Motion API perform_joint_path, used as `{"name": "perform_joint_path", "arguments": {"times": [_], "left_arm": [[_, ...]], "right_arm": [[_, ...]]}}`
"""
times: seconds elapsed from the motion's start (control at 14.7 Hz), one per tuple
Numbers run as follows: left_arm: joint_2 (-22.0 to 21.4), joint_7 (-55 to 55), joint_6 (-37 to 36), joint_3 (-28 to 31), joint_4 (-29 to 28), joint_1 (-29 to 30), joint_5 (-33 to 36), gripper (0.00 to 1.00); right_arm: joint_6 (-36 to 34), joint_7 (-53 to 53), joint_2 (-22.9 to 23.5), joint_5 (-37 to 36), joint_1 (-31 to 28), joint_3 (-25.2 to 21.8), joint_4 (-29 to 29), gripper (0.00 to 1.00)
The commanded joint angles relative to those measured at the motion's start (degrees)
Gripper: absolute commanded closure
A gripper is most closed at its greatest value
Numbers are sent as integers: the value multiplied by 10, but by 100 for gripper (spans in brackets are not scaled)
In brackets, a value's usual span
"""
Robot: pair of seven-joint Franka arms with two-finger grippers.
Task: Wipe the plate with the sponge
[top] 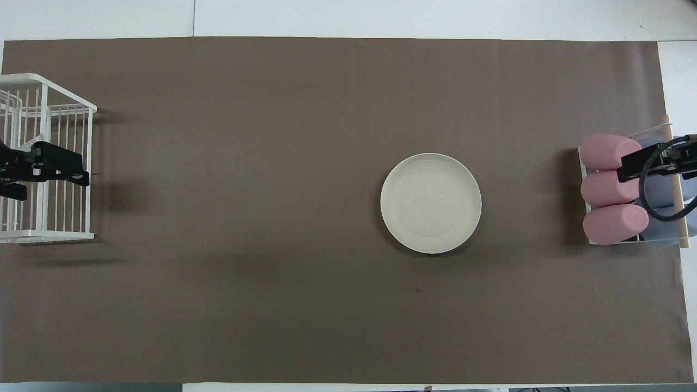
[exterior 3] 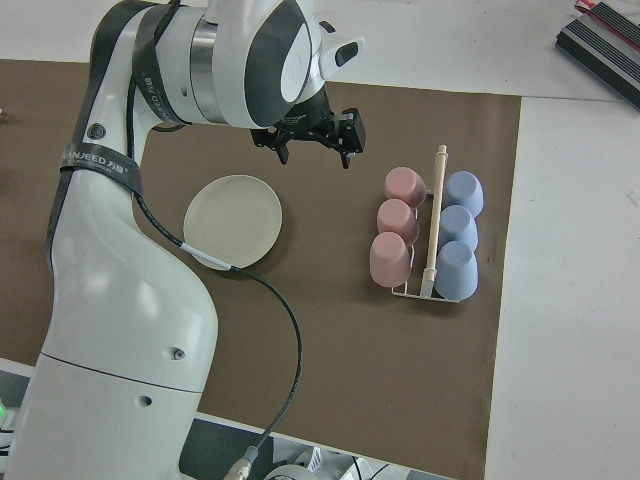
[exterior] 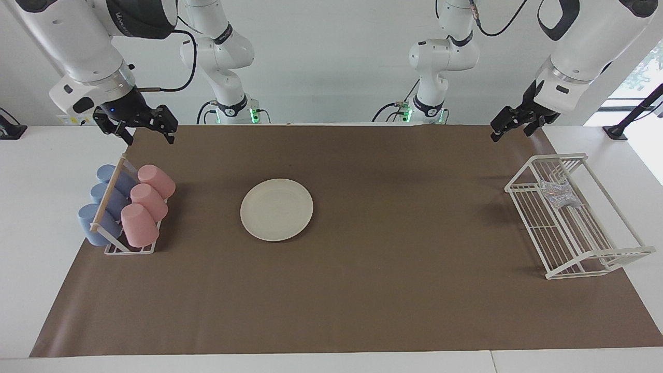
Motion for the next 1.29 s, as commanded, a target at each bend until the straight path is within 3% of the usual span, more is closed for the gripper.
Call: {"name": "perform_joint_path", "arguments": {"times": [0.0, 0.95, 1.09, 1.22], "left_arm": [[-4, 10, 0, -3, 0, 9, -6, 0], [-13, 29, 33, -1, -24, 5, 4, 0], [-29, 33, 59, -5, -57, 0, 47, 0], [-18, 32, 62, -7, -61, -11, 83, 0]], "right_arm": [[-7, 5, -7, -9, -2, 4, -5, 0], [-7, 5, -7, -9, -3, 4, -5, 0], [-7, 4, -7, -9, -2, 4, -5, 0], [-7, 5, -7, -9, -3, 4, -5, 0]]}}
